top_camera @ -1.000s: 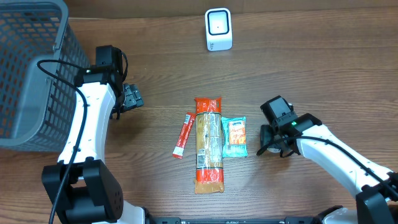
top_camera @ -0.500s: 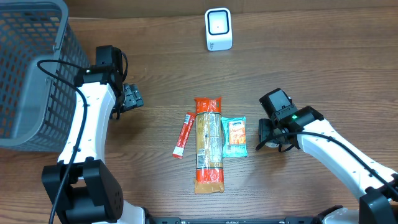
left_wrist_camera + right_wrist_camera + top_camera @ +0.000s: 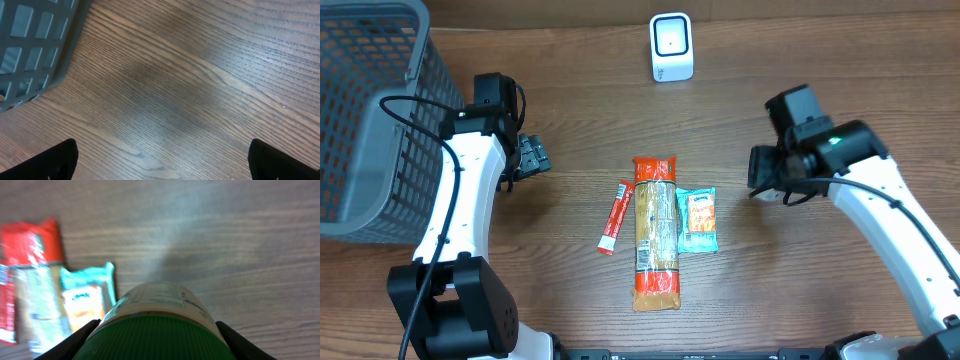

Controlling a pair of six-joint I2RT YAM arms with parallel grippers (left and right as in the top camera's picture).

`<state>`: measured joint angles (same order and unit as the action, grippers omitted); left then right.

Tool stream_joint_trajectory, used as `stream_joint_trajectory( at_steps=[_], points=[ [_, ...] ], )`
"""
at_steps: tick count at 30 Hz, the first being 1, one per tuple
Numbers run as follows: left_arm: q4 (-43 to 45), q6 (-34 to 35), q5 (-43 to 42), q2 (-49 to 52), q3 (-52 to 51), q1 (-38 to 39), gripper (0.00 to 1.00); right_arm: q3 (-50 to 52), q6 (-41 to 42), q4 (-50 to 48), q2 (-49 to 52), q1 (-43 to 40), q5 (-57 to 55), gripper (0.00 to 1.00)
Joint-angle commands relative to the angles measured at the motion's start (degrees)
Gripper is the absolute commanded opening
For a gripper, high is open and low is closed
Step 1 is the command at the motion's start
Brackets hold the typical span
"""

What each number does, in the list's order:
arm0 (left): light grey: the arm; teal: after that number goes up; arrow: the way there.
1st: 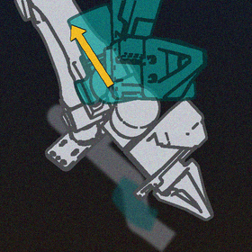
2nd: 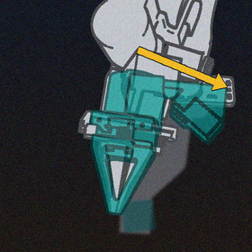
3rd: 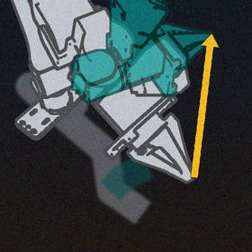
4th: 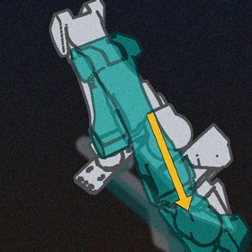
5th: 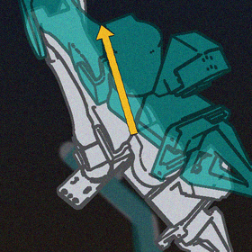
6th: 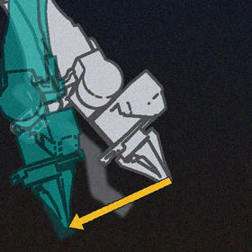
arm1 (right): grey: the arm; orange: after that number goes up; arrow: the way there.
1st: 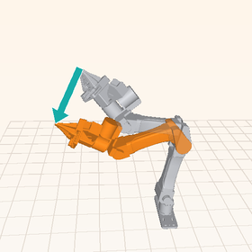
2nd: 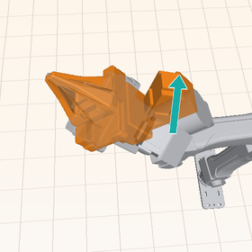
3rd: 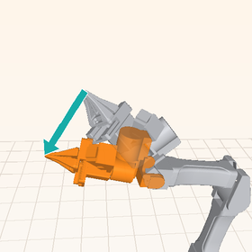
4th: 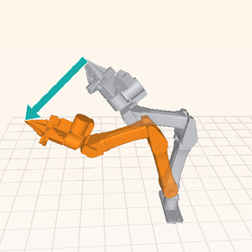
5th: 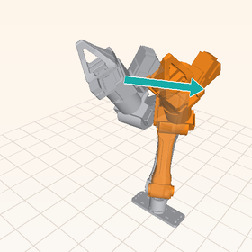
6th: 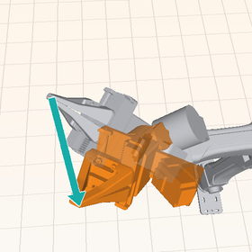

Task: Scan the item barcode
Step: 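Lift the green jar with the right gripper toward the barcode scanner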

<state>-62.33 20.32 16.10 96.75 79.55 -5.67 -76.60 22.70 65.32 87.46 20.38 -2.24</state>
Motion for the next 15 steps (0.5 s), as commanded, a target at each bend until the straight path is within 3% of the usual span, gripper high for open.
stream_joint_trajectory(
  at_steps=[1,9,15],
  points=[
    [0.02,-1.49,0.37,-1.22,1.07,0.07,1.00,-3.17,-0.87,0.85,-0.66,-0.83,1.36,0.04],
    [0.00,-1.49,0.37,-1.22,1.07,0.09,1.00,-6.60,-1.62,-0.44,-0.37,-1.90,7.87,0.04],
    [0.00,-1.49,0.37,-1.22,1.07,0.09,1.00,-25.88,-3.10,14.25,7.23,-4.44,8.61,0.04]
  ],
)
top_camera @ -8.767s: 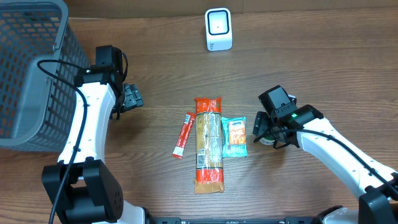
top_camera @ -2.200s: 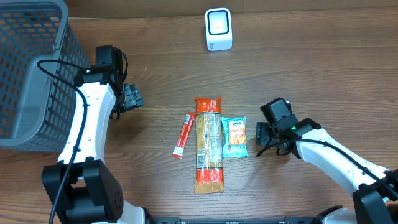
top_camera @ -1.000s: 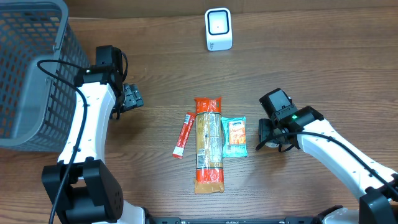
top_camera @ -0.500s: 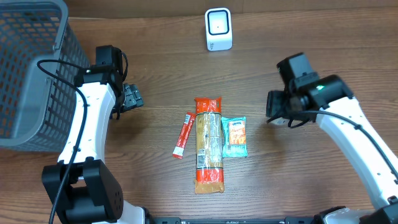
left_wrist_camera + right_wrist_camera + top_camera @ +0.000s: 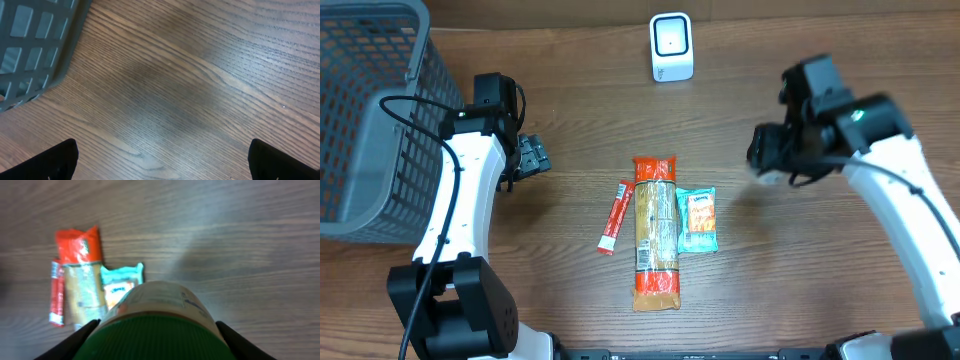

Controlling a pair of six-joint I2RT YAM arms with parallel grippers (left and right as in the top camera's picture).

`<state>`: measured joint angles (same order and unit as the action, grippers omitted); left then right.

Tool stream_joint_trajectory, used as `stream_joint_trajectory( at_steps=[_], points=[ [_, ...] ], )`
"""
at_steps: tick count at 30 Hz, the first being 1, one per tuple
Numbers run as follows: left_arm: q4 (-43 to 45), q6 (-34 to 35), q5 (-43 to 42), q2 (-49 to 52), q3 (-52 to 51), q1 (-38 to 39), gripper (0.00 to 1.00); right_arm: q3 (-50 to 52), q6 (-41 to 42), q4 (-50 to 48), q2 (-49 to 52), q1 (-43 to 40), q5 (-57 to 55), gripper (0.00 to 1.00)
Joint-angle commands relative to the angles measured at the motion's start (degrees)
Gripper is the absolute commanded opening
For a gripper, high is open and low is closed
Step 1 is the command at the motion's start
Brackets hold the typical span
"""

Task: Scan the item barcode
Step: 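Lift the green jar with the right gripper toward the barcode scanner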

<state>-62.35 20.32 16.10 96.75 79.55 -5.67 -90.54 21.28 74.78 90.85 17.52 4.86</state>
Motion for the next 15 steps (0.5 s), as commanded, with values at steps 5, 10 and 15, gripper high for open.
stream_joint_trajectory(
  at_steps=[5,10,15],
  points=[
    [0.02,-1.49,0.37,-1.22,1.07,0.09,1.00,-33.27,-3.21,17.99,16.46,-1.88,1.49,0.04],
    [0.02,-1.49,0.37,-1.22,1.07,0.09,1.00,-40.44,-3.72,13.35,23.21,-1.07,1.46,0.04],
    [0.02,-1.49,0.37,-1.22,1.07,0.09,1.00,-39.43,-5.11,-0.39,25.51,0.81,1.27,0.04]
  ],
)
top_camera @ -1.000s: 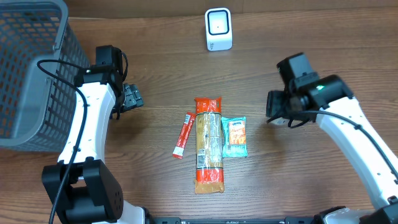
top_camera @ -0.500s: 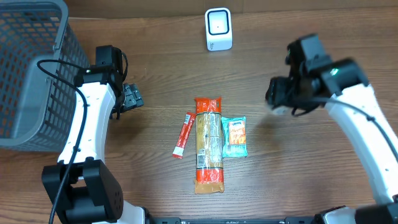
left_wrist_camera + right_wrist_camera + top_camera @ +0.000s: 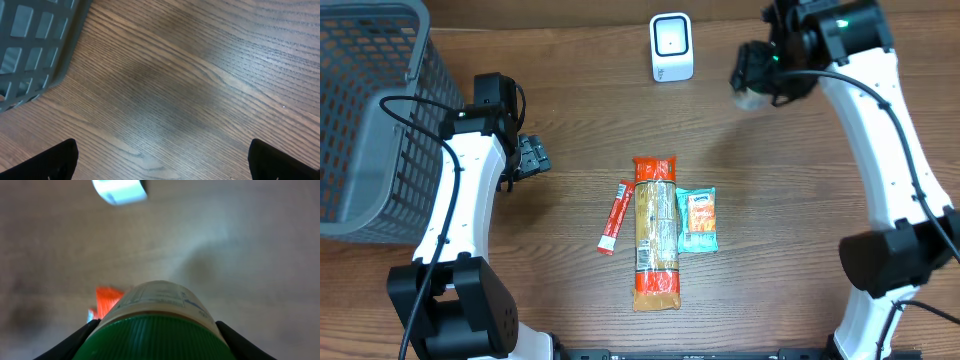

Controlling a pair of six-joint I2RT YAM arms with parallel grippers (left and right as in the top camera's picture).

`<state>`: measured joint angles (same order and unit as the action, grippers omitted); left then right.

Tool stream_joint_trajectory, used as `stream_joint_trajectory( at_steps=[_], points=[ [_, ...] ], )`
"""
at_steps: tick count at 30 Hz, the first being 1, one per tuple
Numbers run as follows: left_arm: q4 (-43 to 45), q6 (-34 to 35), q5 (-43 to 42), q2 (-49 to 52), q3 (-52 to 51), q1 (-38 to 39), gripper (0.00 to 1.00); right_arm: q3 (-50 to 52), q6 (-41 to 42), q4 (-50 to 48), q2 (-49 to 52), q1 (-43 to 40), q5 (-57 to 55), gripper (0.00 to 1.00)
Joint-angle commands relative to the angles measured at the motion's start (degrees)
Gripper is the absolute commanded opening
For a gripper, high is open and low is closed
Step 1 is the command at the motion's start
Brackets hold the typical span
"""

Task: Scan the item barcode
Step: 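Lift the green jar with the right gripper toward the barcode scanner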

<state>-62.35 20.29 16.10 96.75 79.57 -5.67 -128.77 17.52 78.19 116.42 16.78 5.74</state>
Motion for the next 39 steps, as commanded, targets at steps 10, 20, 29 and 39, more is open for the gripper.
stream_joint_trajectory(
  at_steps=[10,20,29,39],
  points=[
    [0.02,-1.46,0.37,-1.22,1.05,0.09,1.00,1.31,-1.53,-30.49,6.67,4.15,-3.54,0.04],
    [0.02,-1.46,0.37,-1.22,1.05,0.09,1.00,1.31,-6.27,-49.83,16.59,7.28,-13.97,0.04],
    [0.02,-1.46,0.37,-1.22,1.05,0.11,1.00,1.33,-6.23,-64.65,21.09,7.87,-17.31,0.04],
    [0.02,-1.46,0.37,-1.22,1.05,0.09,1.00,1.33,-5.49,-77.15,26.97,7.93,-17.29,0.04]
  ],
)
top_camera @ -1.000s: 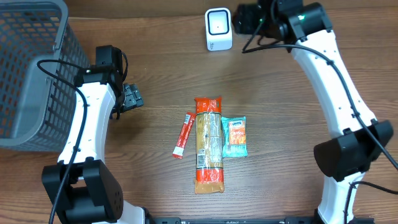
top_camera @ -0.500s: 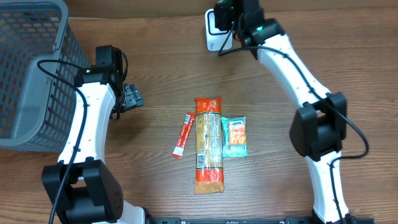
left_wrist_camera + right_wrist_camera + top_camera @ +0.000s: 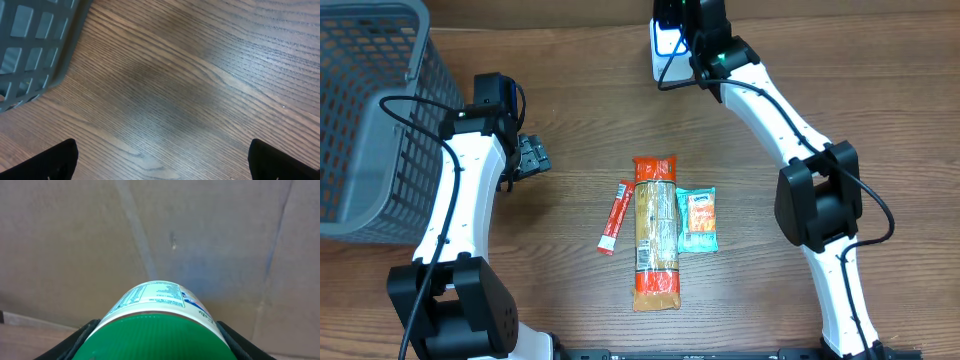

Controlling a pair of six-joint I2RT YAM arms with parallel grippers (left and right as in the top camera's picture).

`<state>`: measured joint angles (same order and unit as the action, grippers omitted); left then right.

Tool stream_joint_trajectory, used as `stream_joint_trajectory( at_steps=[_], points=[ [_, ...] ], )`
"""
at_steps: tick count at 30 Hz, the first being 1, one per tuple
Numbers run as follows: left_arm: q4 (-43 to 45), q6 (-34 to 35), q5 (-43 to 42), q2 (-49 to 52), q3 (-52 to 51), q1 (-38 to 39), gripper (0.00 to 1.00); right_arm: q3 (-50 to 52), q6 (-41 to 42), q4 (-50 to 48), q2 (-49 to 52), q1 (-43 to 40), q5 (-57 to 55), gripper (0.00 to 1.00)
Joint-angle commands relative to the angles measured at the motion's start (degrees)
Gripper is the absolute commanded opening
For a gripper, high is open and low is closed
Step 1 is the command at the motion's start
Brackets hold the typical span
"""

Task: Scan the item barcode
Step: 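Lift the green jar with the right gripper toward the barcode scanner, then hold the green jar in front of the scanner with the right gripper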

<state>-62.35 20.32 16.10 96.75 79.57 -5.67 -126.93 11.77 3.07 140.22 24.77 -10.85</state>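
Note:
In the right wrist view a white jar (image 3: 159,294) with a green ribbed lid (image 3: 155,337) fills the lower frame. My right gripper (image 3: 155,342) is shut on it, pointing at a brown cardboard wall. In the overhead view that right gripper (image 3: 700,28) is at the table's back edge, right beside the white scanner (image 3: 664,58) and partly covering it; the jar is hidden there. My left gripper (image 3: 532,156) stands open beside the basket, with only bare wood between its fingers (image 3: 55,160).
A grey mesh basket (image 3: 370,120) stands at the left, its corner (image 3: 30,45) showing in the left wrist view. Mid-table lie a red stick pack (image 3: 614,216), a long orange-ended packet (image 3: 656,232) and a teal packet (image 3: 698,220).
My right gripper has moved left with the jar, from right of the scanner to right beside it at the back edge. Its camera now faces the cardboard wall. The left arm has not moved.
My right gripper held the jar right of the packets. Then it was a little farther back, with the packets smaller in its view. Then it was at the back right of the scanner, and now it is right beside the scanner. The left gripper stayed open by the basket.

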Motion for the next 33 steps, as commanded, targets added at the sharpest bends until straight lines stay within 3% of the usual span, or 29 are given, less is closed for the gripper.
stream_joint_trajectory(
  at_steps=[1,6,26,33],
  points=[
    [0.02,-1.49,0.37,-1.22,1.05,0.09,1.00,-0.50,0.39,-3.89,4.28,-0.07,-0.70,0.05],
    [0.02,-1.49,0.37,-1.22,1.05,0.09,1.00,-0.50,0.35,-9.51,7.52,-0.09,-0.72,0.04],
    [0.02,-1.49,0.37,-1.22,1.05,0.11,1.00,-0.52,-4.33,-11.80,8.39,-0.20,-2.64,0.04],
    [0.02,-1.49,0.37,-1.22,1.05,0.09,1.00,-0.55,-4.31,0.39,-6.10,-0.70,-2.60,0.04]
  ],
)
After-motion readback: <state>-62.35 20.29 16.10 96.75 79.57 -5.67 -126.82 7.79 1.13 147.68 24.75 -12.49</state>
